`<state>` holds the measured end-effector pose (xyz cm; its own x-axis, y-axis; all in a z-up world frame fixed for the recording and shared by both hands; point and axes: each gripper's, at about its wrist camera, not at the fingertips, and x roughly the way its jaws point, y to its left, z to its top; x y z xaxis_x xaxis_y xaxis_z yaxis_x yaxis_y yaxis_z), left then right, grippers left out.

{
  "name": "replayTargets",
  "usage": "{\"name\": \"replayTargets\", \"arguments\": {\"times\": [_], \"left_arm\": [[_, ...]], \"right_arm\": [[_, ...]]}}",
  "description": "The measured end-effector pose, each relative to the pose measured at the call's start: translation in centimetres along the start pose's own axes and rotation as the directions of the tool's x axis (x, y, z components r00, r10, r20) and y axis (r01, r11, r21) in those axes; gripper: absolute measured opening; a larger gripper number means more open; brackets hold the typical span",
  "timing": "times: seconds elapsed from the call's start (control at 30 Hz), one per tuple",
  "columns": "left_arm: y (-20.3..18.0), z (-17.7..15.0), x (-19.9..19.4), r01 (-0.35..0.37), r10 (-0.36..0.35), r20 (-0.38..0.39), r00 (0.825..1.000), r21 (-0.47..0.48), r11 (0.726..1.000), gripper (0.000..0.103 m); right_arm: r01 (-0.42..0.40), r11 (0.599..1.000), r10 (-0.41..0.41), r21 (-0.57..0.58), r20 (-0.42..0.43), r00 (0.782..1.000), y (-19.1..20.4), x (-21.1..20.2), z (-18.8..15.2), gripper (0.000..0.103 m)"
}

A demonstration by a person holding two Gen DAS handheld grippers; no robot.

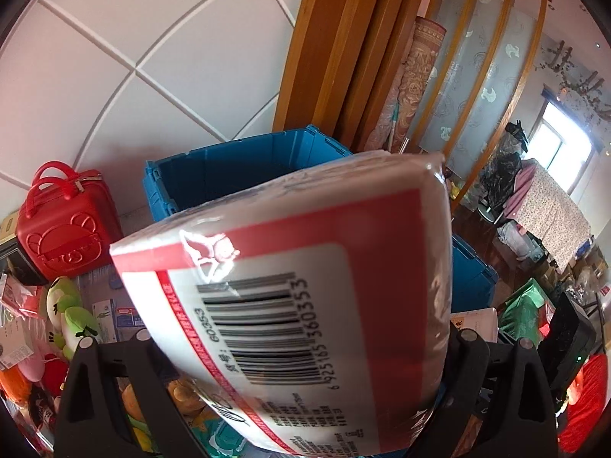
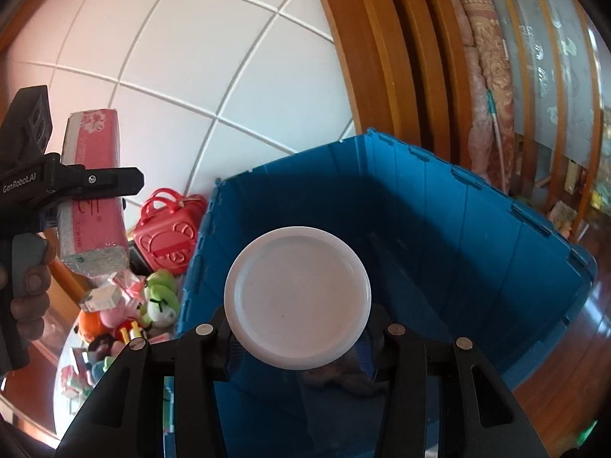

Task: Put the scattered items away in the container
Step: 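Carry the tissue pack and white bottle to the blue crate and release them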

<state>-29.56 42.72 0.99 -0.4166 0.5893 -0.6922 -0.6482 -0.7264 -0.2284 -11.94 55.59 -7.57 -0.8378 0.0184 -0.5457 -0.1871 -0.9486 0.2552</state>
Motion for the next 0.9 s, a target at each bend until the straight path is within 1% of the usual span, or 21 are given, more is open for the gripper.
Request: {"name": "replayTargets", "arguments": {"times": [0.13,0.3,0.53,0.63,0.67,0.7,0.73,0.77,0.83,0.9], "left_arm": [[-0.8,0.4,1.4,0.008,-0.008,-0.023,1.000,0.021,1.000,0.097],[-0.8,0.8,2.2,0.019,-0.018,-0.043,0.999,0.020,1.000,0.097],[-1.0,1.3,2.1,0.031,-0.030,-0.028,0.999,0.049,0.998,0.097],[-0.8,1.6,2.1,0.062,-0.061,-0.026,0.998,0.023,0.998,0.097],[-0.6,1.7,2.2,0.080,-0.080,-0.037,0.996,0.005,0.997,0.098],[-0.6,1.8,2.5,0.083,-0.083,-0.059,0.995,-0.009,0.997,0.099],[-0.5,1.8,2.7,0.072,-0.073,-0.080,0.994,-0.017,0.997,0.099],[-0.4,1.7,2.9,0.064,-0.066,-0.093,0.994,-0.024,0.998,0.099],[0.0,1.4,3.0,0.066,-0.070,-0.103,0.992,-0.044,0.997,0.099],[0.1,1.0,3.1,0.050,-0.054,-0.119,0.991,-0.036,0.998,0.099]], "right_arm": [[0.008,1.000,-0.008,0.018,-0.005,1.000,-1.1,0.5,-0.1,0.045],[0.012,0.999,-0.012,0.032,-0.009,1.000,-1.9,1.2,-0.1,0.045],[0.014,0.999,-0.014,0.032,-0.009,1.000,-2.2,1.7,0.4,0.045],[0.017,1.000,-0.017,0.026,-0.005,1.000,-2.2,1.8,0.6,0.046],[0.018,1.000,-0.018,0.023,-0.001,1.000,-2.1,1.8,0.7,0.052],[0.015,1.000,-0.015,0.022,0.002,1.000,-2.1,1.8,0.7,0.060],[0.012,1.000,-0.012,0.023,0.009,1.000,-2.0,1.7,0.7,0.084],[0.010,1.000,-0.010,0.024,0.021,1.000,-2.0,1.5,0.7,0.096],[0.006,1.000,-0.007,0.016,0.025,1.000,-1.7,1.5,0.7,0.097],[0.004,1.000,-0.004,0.015,0.018,1.000,-1.6,1.7,0.7,0.097]]}}
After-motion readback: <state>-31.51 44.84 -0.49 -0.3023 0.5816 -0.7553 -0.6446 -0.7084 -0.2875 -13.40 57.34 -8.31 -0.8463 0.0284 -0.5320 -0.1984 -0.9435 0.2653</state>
